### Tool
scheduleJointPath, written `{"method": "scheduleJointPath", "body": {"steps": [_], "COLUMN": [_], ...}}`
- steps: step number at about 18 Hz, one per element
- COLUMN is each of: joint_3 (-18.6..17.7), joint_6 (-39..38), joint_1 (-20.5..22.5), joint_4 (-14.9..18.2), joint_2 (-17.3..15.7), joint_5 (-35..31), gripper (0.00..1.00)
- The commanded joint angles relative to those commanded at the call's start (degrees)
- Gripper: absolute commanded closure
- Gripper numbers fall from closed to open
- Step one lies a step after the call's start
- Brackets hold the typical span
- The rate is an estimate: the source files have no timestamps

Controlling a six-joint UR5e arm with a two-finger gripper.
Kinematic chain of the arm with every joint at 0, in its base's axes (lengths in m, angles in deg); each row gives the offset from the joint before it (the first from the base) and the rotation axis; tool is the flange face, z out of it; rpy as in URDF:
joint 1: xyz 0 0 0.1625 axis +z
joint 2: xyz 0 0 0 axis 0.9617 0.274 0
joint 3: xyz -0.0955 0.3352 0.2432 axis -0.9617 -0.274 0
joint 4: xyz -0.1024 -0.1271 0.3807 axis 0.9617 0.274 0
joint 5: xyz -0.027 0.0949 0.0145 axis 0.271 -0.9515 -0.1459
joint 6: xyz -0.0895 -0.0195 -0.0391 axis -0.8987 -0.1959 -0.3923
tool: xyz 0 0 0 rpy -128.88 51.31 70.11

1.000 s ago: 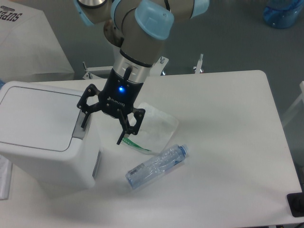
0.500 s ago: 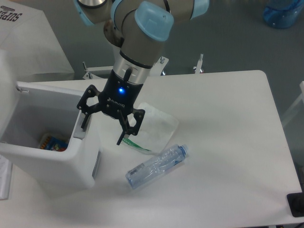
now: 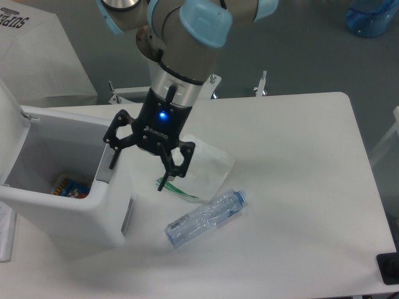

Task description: Open the trash can

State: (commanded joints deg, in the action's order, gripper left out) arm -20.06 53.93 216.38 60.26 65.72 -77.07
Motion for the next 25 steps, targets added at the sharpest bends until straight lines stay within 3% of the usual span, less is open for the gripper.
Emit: {"method": "scheduleJointPath", "body": {"steps": [7, 10, 14, 20, 25], "joint_3": [4.13, 4.66, 5.63, 13.62, 17.84], "joint_6": [3.14, 12.1, 18.01, 26.26, 31.71], "joint_1": [7.57, 9.68, 9.77, 9.94, 10.47], "joint_4": [-0.18, 0.52, 1.14, 12.73, 17.75], "joint_2": [5.53, 6.68, 9.49, 14.68, 18.11], "joint_5": [-0.87, -7.18, -13.61, -21.61, -25.92], "gripper": [0.0, 0.0, 0.0, 0.0, 0.0]}}
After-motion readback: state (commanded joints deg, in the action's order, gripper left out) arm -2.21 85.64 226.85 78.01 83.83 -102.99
